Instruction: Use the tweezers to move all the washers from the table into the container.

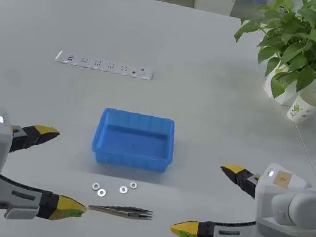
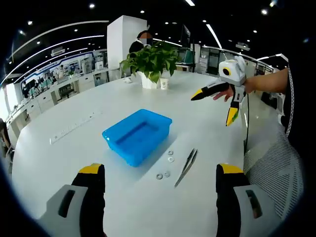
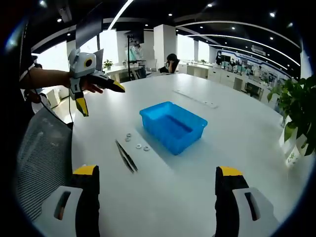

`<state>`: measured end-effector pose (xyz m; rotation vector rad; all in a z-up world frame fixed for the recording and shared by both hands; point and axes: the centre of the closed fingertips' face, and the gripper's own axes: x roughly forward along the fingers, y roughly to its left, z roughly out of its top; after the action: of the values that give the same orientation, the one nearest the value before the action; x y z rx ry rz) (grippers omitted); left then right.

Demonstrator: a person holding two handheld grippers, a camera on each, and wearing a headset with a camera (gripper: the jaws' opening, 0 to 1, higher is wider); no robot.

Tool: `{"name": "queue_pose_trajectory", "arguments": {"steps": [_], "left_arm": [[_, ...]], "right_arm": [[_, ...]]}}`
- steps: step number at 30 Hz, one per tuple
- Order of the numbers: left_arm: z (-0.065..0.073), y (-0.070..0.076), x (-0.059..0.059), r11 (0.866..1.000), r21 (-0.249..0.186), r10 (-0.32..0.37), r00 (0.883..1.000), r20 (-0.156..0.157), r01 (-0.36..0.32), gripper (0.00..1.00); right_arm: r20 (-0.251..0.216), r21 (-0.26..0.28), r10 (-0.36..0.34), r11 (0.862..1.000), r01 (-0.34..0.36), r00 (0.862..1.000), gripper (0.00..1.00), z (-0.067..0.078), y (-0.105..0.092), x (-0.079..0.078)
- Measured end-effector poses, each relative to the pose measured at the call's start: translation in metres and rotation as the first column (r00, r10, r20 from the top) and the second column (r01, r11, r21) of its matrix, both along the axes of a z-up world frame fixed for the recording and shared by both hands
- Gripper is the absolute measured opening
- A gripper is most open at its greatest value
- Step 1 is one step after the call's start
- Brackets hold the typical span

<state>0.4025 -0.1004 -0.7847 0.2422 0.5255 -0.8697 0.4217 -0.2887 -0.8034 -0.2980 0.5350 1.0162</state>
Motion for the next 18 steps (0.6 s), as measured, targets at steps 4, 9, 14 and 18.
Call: {"name": "queue_pose_trajectory", "arguments": {"steps": [4,9,14,18], "left_arm": [[0.0006,-0.0005,0.0004,1.000,-0.002,-0.002,1.000,0.004,0.002,0.99],[0.0016,-0.0005,0.0016,1.000,-0.005,-0.002,1.000,0.008,0.002,0.99],[0.0014,0.0000,0.0011,1.000,-0.002,-0.004,1.000,0.008,0.004,0.99],[0.0018,0.0004,0.0010,1.000,-0.002,-0.005,1.000,0.009,0.005,0.99]], "right_arm": [[0.001,0.000,0.000,1.000,0.000,1.000,0.99,0.0004,0.0003,-0.0001],[0.002,0.000,0.002,1.000,-0.002,1.000,0.99,0.0008,0.0008,0.0001],[0.004,-0.001,0.003,1.000,-0.003,1.000,0.99,0.0011,0.0013,0.0008],[0.007,-0.001,0.004,1.000,-0.004,1.000,0.99,0.0023,0.0022,0.0011]]}}
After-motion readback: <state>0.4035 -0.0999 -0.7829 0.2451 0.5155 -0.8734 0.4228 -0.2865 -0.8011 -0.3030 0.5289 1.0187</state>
